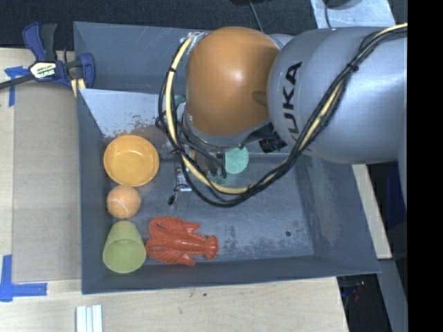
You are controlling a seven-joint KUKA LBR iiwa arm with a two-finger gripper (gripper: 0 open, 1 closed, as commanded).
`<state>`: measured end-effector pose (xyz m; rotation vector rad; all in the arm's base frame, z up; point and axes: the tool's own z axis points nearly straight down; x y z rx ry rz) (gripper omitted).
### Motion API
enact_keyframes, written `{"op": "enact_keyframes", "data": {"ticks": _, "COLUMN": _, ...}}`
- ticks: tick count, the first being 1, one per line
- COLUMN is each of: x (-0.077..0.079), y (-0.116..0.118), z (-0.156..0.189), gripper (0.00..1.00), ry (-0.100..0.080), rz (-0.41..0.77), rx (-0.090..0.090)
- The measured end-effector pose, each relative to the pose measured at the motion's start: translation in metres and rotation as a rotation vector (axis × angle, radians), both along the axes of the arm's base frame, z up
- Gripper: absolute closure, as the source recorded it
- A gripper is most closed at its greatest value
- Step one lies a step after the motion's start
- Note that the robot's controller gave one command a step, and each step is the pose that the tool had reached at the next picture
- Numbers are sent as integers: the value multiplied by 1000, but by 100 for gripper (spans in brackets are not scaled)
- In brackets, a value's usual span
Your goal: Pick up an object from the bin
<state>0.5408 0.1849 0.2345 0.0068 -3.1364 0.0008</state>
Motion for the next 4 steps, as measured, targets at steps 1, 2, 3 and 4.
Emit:
{"op": "enact_keyframes", "data": {"ticks": 1, "x": 2, "y": -2, "z": 5, "gripper": 0, "ry": -8, "rz": -5, "rx": 2}}
{"op": "enact_keyframes", "data": {"ticks": 2, "x": -45, "y": -37, "z": -139, "gripper": 0, "ry": -9, "rz": -25, "rx": 3}}
{"op": "enact_keyframes", "data": {"ticks": 3, "x": -37, "y": -57, "z": -72, "gripper": 0, "ry": -28, "rz": 125, "rx": 6}}
{"op": "enact_keyframes", "data": {"ticks": 4, "x": -59, "y": 2, "z": -135, "gripper": 0, "ry": 0, "rz": 388, "rx": 3}}
